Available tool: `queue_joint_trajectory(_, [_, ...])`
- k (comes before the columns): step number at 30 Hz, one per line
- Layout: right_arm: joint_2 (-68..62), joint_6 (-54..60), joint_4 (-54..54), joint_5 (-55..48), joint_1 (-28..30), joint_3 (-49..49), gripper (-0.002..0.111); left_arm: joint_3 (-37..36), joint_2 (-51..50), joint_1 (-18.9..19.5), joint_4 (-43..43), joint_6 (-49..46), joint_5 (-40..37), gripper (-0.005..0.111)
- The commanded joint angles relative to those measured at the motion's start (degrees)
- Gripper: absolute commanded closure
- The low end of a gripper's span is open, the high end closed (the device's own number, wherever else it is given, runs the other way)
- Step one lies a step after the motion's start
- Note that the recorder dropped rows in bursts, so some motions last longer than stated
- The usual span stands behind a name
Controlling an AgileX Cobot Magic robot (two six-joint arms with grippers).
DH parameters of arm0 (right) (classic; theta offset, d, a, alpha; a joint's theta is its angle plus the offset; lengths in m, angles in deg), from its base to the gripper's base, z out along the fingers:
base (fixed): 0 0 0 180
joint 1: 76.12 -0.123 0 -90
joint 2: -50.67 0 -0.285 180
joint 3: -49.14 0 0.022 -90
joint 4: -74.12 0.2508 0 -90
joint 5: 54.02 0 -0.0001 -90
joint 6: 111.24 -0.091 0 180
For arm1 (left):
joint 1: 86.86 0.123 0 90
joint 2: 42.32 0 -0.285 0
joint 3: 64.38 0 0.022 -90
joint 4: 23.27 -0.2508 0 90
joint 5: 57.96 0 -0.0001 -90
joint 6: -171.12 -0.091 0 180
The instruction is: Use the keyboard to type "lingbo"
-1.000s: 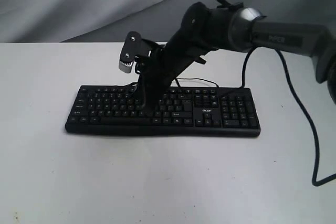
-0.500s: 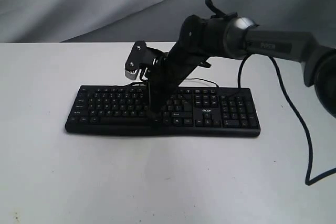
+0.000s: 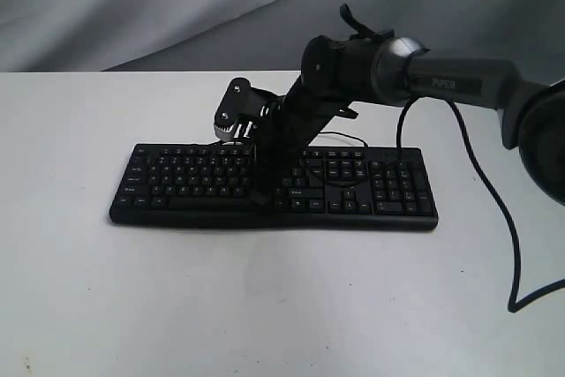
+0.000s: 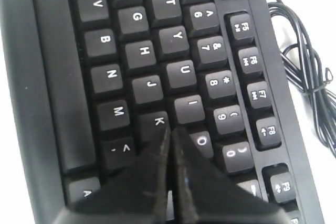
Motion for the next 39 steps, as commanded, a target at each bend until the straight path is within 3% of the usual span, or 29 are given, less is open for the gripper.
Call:
queue_joint_trajectory(1, [0.04, -0.45, -0.86, -0.49, -0.01, -0.30, 0.108, -0.25, 0.15, 0.11, 0.46, 0.23, 0.26, 0.106])
queue_joint_trajectory(39, [0.17, -0.08, 0.15, 3.39, -1.84, -4.11, 0.108, -0.25, 0.15, 0.11, 0.46, 0.23, 0.26, 0.106])
